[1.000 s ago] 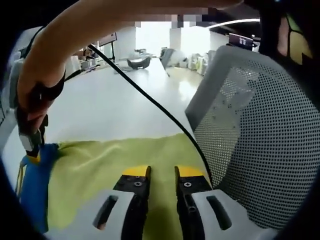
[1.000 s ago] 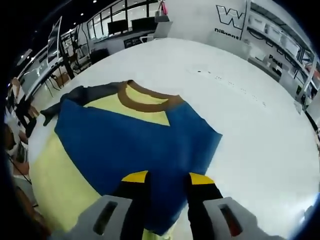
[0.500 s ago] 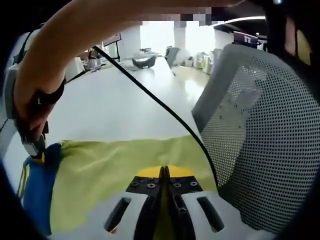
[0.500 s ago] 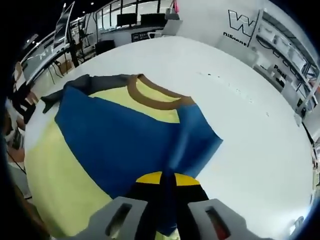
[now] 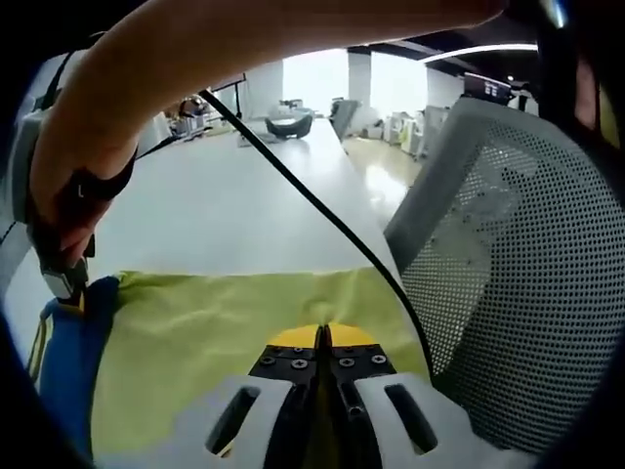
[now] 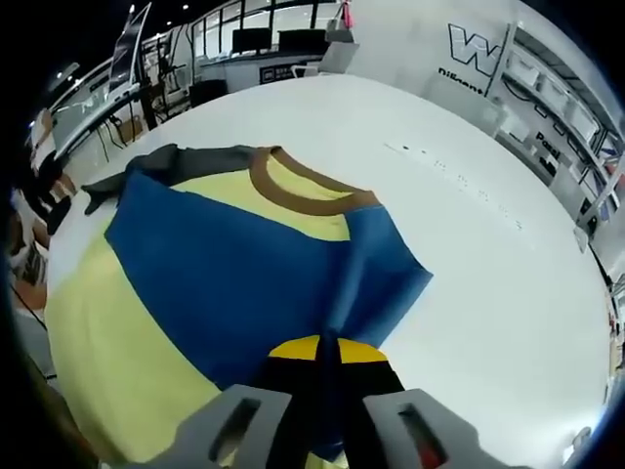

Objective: Fold the garment on the visible template until the final outline fits inside the template.

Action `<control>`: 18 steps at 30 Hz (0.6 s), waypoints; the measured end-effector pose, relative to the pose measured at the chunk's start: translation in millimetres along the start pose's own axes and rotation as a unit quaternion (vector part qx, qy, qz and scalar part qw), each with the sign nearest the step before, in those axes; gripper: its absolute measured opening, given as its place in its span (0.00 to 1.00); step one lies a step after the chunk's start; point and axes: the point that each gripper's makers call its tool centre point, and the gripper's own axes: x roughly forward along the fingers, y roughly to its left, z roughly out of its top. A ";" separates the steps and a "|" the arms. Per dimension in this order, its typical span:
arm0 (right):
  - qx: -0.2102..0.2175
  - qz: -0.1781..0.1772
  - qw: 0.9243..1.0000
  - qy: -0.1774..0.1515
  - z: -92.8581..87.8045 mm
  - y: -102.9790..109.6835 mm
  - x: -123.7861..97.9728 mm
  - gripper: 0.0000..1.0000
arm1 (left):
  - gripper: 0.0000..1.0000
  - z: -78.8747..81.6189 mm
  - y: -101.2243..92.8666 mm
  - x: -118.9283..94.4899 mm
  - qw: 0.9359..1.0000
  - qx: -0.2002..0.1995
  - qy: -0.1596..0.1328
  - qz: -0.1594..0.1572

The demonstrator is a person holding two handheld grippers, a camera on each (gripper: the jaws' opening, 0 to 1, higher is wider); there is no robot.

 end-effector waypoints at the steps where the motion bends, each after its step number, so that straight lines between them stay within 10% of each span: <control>1: 0.001 0.000 1.000 -0.001 -0.9 -1.8 -0.3 0.00 | 0.00 1.1 0.3 1.9 1.000 0.000 -0.002 0.000; 18: 0.010 -0.024 1.000 -0.002 -16.3 -30.3 -7.6 0.00 | 0.00 20.3 2.2 28.2 1.000 0.011 -0.007 -0.020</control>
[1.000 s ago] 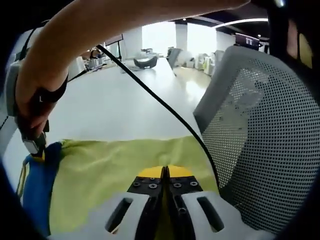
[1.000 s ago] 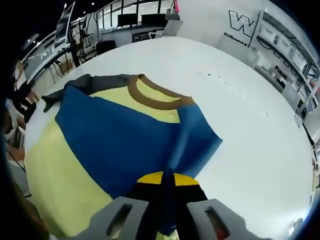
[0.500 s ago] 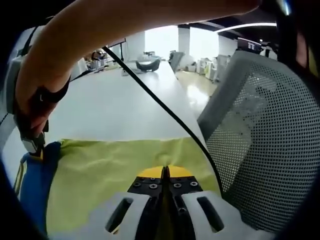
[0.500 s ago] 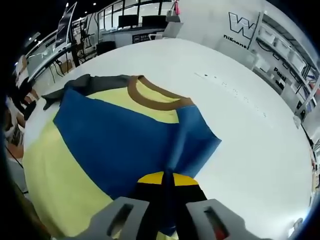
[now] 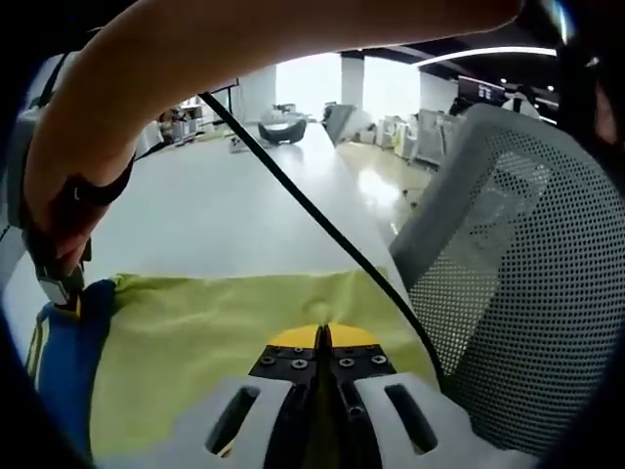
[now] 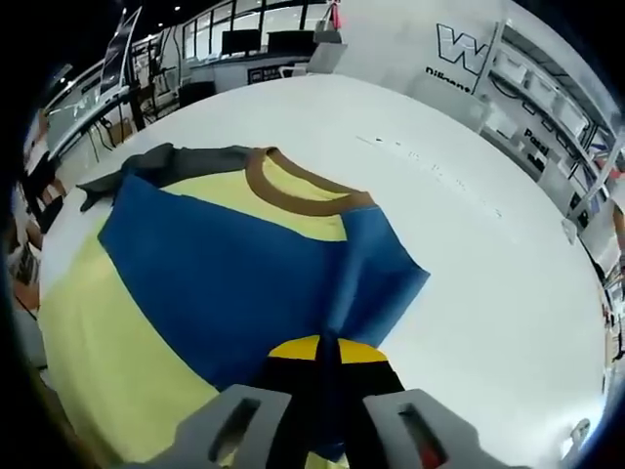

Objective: Fold the garment on the visible template until the final outline fits inside the template.

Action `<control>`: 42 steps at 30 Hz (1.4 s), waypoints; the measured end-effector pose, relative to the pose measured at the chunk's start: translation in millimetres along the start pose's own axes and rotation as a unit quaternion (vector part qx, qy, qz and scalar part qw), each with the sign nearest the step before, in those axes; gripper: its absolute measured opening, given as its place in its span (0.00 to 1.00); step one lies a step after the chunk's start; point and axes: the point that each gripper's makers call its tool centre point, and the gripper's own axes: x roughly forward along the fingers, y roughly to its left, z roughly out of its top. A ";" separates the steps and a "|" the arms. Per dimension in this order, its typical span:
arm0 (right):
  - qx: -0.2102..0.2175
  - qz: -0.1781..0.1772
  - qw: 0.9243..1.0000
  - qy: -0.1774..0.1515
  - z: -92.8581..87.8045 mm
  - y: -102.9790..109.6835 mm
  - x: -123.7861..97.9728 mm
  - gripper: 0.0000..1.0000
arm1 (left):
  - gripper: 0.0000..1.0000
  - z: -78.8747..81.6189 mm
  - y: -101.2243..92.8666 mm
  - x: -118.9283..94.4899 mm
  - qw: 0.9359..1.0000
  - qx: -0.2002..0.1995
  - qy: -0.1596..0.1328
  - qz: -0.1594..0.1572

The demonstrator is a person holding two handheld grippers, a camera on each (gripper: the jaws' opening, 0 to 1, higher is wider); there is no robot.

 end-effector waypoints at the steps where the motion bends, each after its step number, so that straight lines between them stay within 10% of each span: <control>1: 0.000 -0.001 1.000 0.000 -1.1 -1.9 -0.5 0.00 | 0.00 1.2 0.0 1.8 1.000 0.000 -0.001 -0.001; 31: 0.034 -0.029 0.999 -0.002 -14.9 -30.1 -6.8 0.00 | 0.00 14.1 0.8 21.2 0.997 -0.056 -0.043 0.005; 42: 0.066 -0.065 0.995 -0.029 -23.1 -45.9 -21.0 0.23 | 0.07 5.1 8.5 -2.1 0.998 -0.055 -0.023 0.024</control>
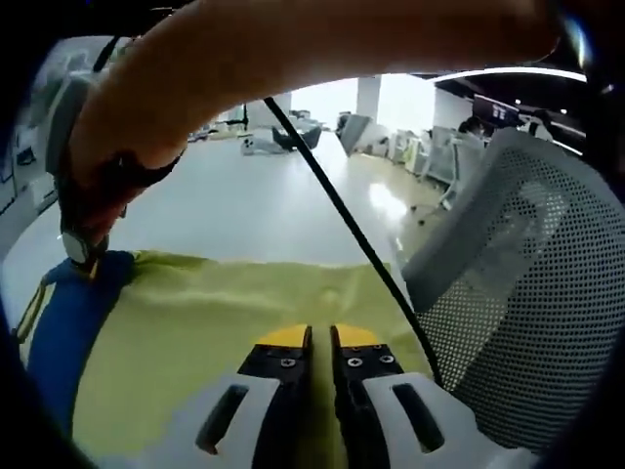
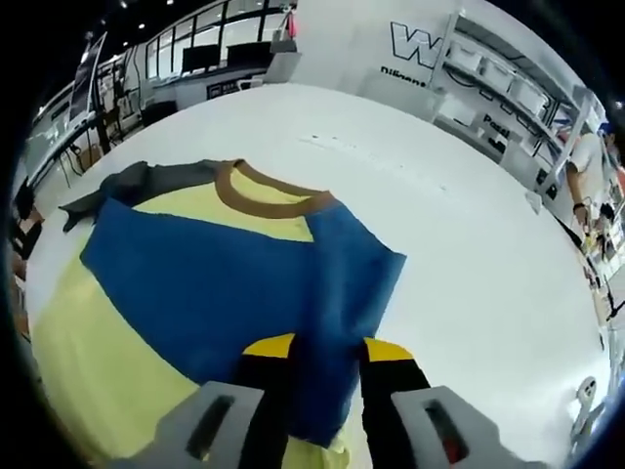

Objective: Fold the garment on the visible template until the final outline fits inside the template.

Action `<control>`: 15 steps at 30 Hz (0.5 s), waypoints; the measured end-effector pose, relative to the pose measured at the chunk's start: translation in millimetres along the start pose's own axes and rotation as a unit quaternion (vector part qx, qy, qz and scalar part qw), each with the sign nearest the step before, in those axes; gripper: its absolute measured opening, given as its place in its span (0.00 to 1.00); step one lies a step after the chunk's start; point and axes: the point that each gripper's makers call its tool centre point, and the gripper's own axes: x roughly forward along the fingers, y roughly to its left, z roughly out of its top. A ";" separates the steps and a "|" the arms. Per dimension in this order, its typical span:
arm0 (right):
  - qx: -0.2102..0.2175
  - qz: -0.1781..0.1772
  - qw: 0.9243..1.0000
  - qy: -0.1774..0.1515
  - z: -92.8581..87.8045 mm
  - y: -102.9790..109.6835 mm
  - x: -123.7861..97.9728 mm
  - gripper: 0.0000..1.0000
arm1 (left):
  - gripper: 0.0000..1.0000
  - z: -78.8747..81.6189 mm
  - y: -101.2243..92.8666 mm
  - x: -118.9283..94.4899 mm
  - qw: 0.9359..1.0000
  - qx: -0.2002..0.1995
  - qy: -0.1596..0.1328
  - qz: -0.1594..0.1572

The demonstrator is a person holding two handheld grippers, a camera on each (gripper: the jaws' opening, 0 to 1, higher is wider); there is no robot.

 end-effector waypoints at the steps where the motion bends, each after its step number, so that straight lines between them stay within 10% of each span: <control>1: 0.005 -0.001 1.000 -0.004 0.4 -0.9 -2.4 0.24 | 0.07 0.2 4.0 -5.8 1.000 -0.003 -0.002 0.008; 15: 0.037 -0.005 0.998 -0.049 13.9 1.2 -29.3 0.43 | 0.11 14.0 14.6 -40.7 0.998 -0.048 -0.032 0.039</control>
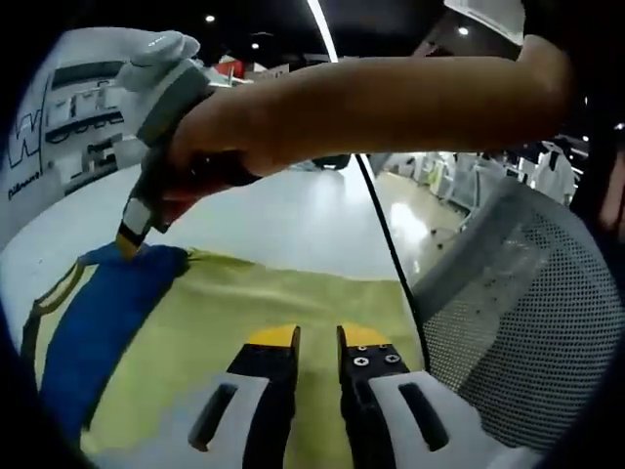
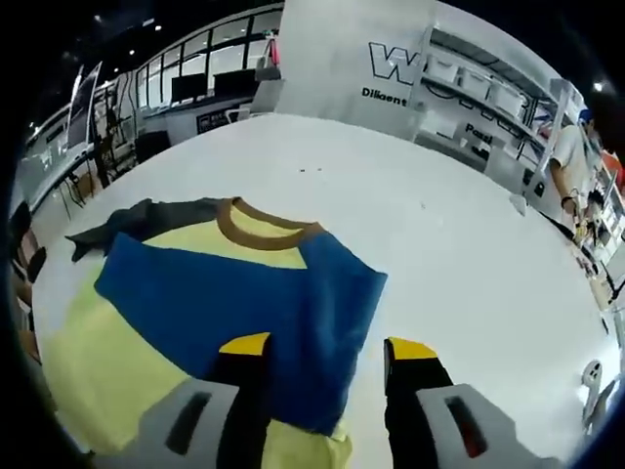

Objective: Fold the garment on the visible template until the final outline fits inside the template.

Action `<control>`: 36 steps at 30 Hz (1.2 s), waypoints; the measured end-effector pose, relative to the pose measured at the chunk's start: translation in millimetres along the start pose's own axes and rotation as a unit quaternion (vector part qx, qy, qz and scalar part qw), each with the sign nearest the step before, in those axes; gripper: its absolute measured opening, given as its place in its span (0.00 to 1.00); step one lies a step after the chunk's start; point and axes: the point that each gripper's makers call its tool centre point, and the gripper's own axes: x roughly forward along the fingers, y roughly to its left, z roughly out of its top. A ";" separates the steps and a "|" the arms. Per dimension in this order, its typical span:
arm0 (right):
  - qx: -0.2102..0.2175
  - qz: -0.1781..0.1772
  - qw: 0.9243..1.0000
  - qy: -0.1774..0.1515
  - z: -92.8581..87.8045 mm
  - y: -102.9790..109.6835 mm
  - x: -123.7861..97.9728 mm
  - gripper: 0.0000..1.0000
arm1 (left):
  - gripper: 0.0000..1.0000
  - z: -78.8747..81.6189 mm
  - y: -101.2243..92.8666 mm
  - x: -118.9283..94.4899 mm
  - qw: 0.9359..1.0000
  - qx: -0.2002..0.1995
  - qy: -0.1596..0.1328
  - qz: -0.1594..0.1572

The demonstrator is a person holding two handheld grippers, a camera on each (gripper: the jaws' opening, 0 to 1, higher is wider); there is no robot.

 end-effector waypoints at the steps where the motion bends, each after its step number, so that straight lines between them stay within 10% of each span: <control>1: 0.004 0.001 1.000 0.002 -1.5 1.0 -1.7 0.45 | 0.11 2.4 0.6 -3.0 1.000 -0.006 -0.007 0.004; 36: 0.055 0.016 0.997 -0.058 -7.5 32.6 -59.7 0.59 | 0.14 -1.4 44.7 -99.5 0.987 -0.001 -0.034 0.157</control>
